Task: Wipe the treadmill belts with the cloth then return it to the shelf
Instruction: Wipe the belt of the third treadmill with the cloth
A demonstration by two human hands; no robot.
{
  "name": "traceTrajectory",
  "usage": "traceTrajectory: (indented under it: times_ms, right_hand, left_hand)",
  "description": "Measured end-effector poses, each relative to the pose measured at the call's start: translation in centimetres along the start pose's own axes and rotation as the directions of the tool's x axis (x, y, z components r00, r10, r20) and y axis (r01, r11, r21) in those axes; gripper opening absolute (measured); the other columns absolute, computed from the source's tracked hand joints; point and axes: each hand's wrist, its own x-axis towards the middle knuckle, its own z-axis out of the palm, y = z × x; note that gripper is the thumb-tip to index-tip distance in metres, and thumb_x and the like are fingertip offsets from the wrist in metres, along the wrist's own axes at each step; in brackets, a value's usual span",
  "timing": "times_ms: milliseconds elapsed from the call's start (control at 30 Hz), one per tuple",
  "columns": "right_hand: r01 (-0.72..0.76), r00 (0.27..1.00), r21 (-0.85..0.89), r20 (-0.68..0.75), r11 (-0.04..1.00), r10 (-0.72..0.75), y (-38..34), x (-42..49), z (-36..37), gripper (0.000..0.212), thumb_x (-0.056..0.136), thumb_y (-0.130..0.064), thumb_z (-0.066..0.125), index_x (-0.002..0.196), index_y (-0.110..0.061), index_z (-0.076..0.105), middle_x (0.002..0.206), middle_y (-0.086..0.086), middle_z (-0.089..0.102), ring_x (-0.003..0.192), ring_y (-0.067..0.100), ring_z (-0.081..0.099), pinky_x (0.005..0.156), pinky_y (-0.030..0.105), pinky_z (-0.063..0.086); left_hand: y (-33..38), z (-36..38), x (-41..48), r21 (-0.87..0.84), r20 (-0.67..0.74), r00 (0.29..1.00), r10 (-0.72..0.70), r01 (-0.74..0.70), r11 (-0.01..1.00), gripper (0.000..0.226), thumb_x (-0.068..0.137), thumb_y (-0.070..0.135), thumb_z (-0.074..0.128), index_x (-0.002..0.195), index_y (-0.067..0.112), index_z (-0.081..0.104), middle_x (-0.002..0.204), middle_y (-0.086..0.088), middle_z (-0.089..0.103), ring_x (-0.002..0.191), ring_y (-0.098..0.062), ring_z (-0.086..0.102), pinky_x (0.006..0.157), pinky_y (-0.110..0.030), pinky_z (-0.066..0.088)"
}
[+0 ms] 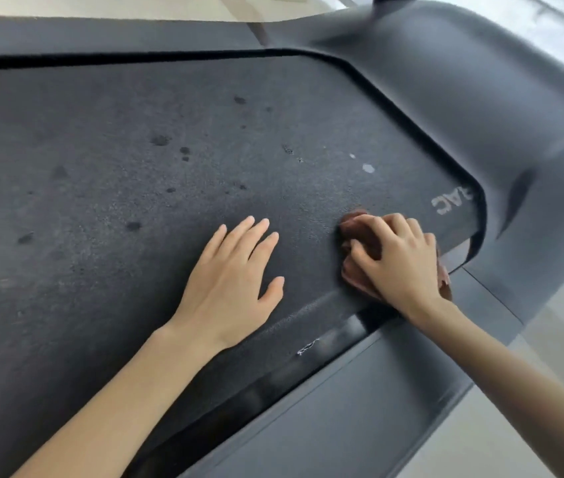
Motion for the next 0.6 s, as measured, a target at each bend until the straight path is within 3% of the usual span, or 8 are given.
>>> traceTrajectory:
  times_ms: [100, 167, 267, 367, 467, 533, 600]
  right_hand:
    - [0.196, 0.979, 0.095, 0.045, 0.976, -0.201, 1.9, 0.2, -0.5, 0.036, 0.082, -0.046, 0.054, 0.113, -0.030, 0.062, 0.102, 0.002, 0.060, 0.097, 0.028, 0.055, 0.080, 0.042, 0.043]
    - [0.227, 0.970, 0.099, 0.070, 0.969, -0.235, 4.8, 1.7, -0.3, 0.034, 0.083, -0.042, 0.059, 0.114, -0.030, 0.062, 0.102, 0.001, 0.060, 0.097, 0.027, 0.056, 0.080, 0.040, 0.044]
    - [-0.002, 0.999, 0.084, 0.049, 0.996, -0.002, 11.2, 5.2, 0.2, 0.033, 0.086, -0.041, 0.057, 0.117, -0.033, 0.059, 0.110, 0.004, 0.059, 0.107, 0.029, 0.052, 0.089, 0.043, 0.043]
    - [-0.288, 0.955, 0.084, 0.098, 0.954, 0.279, 15.5, 9.5, 0.9, 0.036, 0.086, -0.045, 0.052, 0.120, -0.032, 0.057, 0.118, 0.011, 0.055, 0.114, 0.033, 0.050, 0.095, 0.045, 0.041]
    - [-0.400, 0.915, -0.028, 0.047, 0.916, 0.401, 14.8, 12.0, 2.3, 0.039, 0.086, -0.044, 0.050, 0.120, -0.025, 0.056, 0.122, 0.015, 0.051, 0.117, 0.035, 0.044, 0.098, 0.047, 0.033]
    - [-0.318, 0.947, -0.100, 0.018, 0.943, 0.321, 13.1, 11.0, 2.6, 0.040, 0.087, -0.044, 0.048, 0.121, -0.022, 0.054, 0.121, 0.015, 0.050, 0.116, 0.034, 0.042, 0.097, 0.048, 0.031]
    - [-0.113, 0.994, -0.090, -0.004, 0.990, 0.113, 11.3, 8.7, 2.5, 0.039, 0.087, -0.046, 0.049, 0.118, -0.024, 0.056, 0.113, 0.013, 0.054, 0.109, 0.033, 0.046, 0.090, 0.046, 0.034]
  left_hand:
    - [3.1, 2.1, 4.9, 0.041, 0.057, 0.995, 0.079, -0.081, 0.996, 0.064, 0.092, 0.047, 0.030, 0.148, 0.017, 0.020, 0.157, 0.001, 0.013, 0.144, -0.014, 0.003, 0.118, -0.039, 0.003]
    - [4.4, 3.2, 7.3, 0.059, 0.080, 0.990, 0.113, -0.118, 0.991, 0.065, 0.092, 0.048, 0.028, 0.148, 0.017, 0.018, 0.157, 0.001, 0.012, 0.144, -0.013, 0.002, 0.117, -0.040, 0.002]
    - [4.8, 4.6, 9.1, 0.063, 0.110, 0.987, 0.117, -0.124, 0.990, 0.065, 0.091, 0.050, 0.022, 0.148, 0.021, 0.017, 0.157, 0.004, 0.013, 0.144, -0.012, 0.001, 0.118, -0.040, 0.001]
    - [4.8, 5.1, 9.2, 0.064, 0.090, 0.991, 0.103, -0.109, 0.992, 0.064, 0.091, 0.052, 0.018, 0.147, 0.021, 0.024, 0.155, 0.006, 0.019, 0.144, -0.011, 0.006, 0.118, -0.039, 0.005]
    - [5.2, 4.8, 9.3, 0.051, 0.090, 0.991, 0.096, -0.100, 0.994, 0.066, 0.088, 0.052, 0.018, 0.145, 0.021, 0.032, 0.153, 0.006, 0.025, 0.143, -0.011, 0.012, 0.118, -0.040, 0.010]
    - [5.3, 4.7, 9.3, 0.052, 0.092, 0.992, 0.089, -0.094, 0.994, 0.065, 0.088, 0.051, 0.020, 0.144, 0.021, 0.033, 0.153, 0.007, 0.026, 0.143, -0.011, 0.013, 0.118, -0.041, 0.013]
    - [5.4, 4.6, 9.3, 0.051, 0.095, 0.992, 0.088, -0.093, 0.994, 0.064, 0.088, 0.051, 0.022, 0.143, 0.021, 0.035, 0.152, 0.007, 0.027, 0.143, -0.011, 0.015, 0.117, -0.041, 0.015]
